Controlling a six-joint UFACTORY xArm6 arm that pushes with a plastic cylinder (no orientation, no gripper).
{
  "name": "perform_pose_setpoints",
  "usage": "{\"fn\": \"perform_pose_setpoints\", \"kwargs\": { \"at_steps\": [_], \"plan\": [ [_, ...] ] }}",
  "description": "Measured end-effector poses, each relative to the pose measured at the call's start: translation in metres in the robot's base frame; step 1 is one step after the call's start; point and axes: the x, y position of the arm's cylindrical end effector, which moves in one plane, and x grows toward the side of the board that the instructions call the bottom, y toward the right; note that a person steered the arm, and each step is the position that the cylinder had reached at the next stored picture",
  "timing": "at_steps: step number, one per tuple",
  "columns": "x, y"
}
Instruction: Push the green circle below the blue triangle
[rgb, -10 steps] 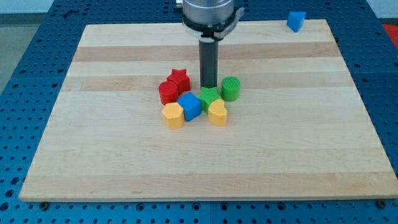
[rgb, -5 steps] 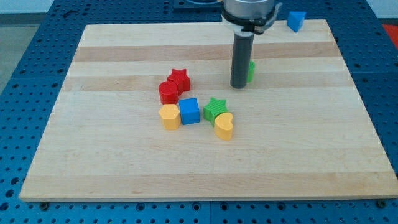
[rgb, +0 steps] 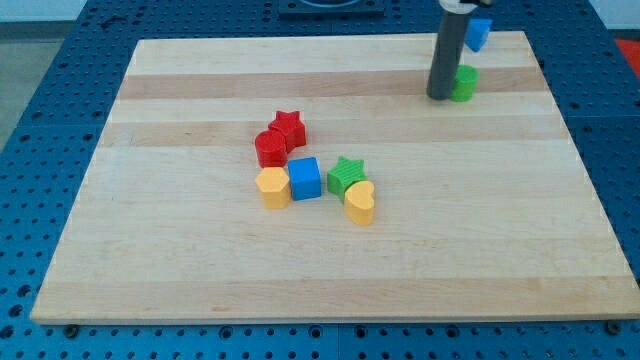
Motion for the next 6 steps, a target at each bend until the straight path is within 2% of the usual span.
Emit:
{"fn": "perform_pose_setpoints", "kwargs": {
  "at_steps": [3, 6],
  "plan": [
    [0.015, 0.048],
    [-0.003, 0.052]
  ]
}}
